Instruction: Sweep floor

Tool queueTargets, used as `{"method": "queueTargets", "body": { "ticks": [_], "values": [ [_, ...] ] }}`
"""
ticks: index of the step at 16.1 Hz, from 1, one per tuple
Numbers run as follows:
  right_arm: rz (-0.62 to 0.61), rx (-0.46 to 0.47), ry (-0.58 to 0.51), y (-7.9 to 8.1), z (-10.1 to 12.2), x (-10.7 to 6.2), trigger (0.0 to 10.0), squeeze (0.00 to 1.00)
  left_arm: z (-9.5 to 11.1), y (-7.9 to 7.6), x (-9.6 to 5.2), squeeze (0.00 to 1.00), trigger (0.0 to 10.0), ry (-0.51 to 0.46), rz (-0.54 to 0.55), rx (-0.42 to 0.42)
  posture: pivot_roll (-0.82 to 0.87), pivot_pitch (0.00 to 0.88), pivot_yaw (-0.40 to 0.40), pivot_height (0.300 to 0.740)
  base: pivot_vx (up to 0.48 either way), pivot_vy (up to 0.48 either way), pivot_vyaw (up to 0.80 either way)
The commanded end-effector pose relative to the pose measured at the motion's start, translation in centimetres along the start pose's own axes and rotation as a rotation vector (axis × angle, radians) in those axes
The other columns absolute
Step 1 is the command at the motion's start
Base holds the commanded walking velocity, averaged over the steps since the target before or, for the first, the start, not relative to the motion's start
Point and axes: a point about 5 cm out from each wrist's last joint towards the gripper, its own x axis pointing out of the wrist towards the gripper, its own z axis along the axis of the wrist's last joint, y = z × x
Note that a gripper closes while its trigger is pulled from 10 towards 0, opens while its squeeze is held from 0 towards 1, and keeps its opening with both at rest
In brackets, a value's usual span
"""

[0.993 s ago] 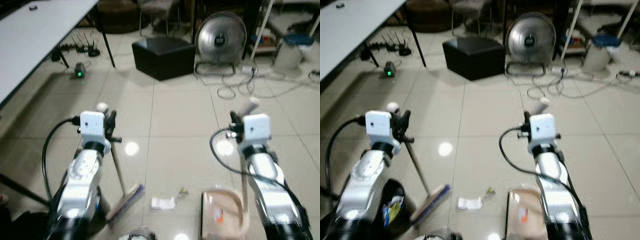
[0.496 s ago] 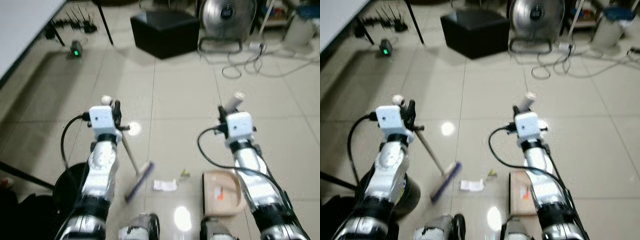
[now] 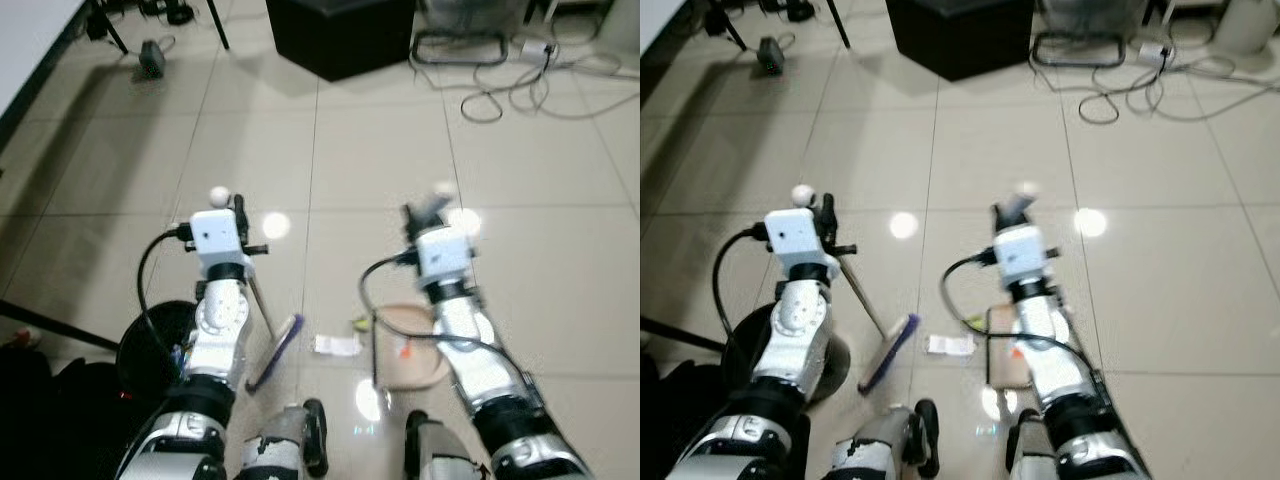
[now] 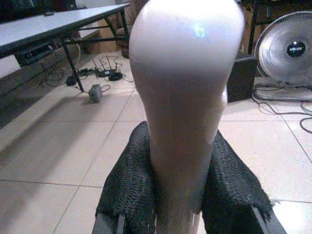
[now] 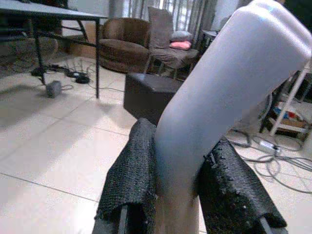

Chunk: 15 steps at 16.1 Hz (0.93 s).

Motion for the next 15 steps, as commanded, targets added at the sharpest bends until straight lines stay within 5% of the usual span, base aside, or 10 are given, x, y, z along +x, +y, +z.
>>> {"method": "queueTargets", "body": {
  "ticks": [1,6,9,13,15],
  "values": [
    [0.032,0.002,0.015,0.9,-0.4,-0.7,10.0,0.0,-1.0,0.2,-0.6,0.0,10.0,0.038,0.036,0.0,0.14,0.334,0.146,0.74,0.0,0.0,0.0],
    [0.04,0.044,0.018,2.1,-0.4,-0.5,10.0,0.0,-0.8,-2.6,-0.1,0.0,10.0,0.061,0.029,-0.139,0.13,0.315,0.142,0.74,0.0,0.0,0.0],
    [-0.011,0.083,0.048,1.9,-0.5,0.1,10.0,0.0,-0.1,-6.9,-0.6,0.0,10.0,0.097,-0.131,-0.32,0.13,0.297,0.143,0.74,0.0,0.0,0.0],
    [-0.115,0.133,0.056,-0.1,-0.6,0.6,10.0,0.0,1.9,-8.4,-0.2,0.0,10.0,0.056,-0.165,-0.48,0.12,0.265,0.14,0.74,0.0,0.0,0.0],
    [-0.14,0.15,0.054,-0.7,-0.6,0.7,10.0,0.0,2.6,-8.1,0.3,0.0,10.0,0.026,-0.192,-0.488,0.12,0.247,0.133,0.74,0.0,0.0,0.0]
  ]
}}
